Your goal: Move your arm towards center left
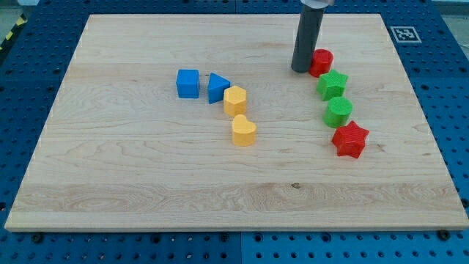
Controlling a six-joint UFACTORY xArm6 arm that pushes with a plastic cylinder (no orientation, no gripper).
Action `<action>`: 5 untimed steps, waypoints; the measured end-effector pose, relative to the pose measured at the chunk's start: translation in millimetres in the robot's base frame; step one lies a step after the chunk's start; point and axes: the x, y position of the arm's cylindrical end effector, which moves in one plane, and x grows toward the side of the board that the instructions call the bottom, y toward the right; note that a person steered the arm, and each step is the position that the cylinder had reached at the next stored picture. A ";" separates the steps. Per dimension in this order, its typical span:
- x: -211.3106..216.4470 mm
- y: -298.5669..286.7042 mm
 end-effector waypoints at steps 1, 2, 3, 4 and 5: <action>-2.1 9.4; -2.4 9.2; -6.2 -15.8; -12.8 -40.2; -12.7 -63.7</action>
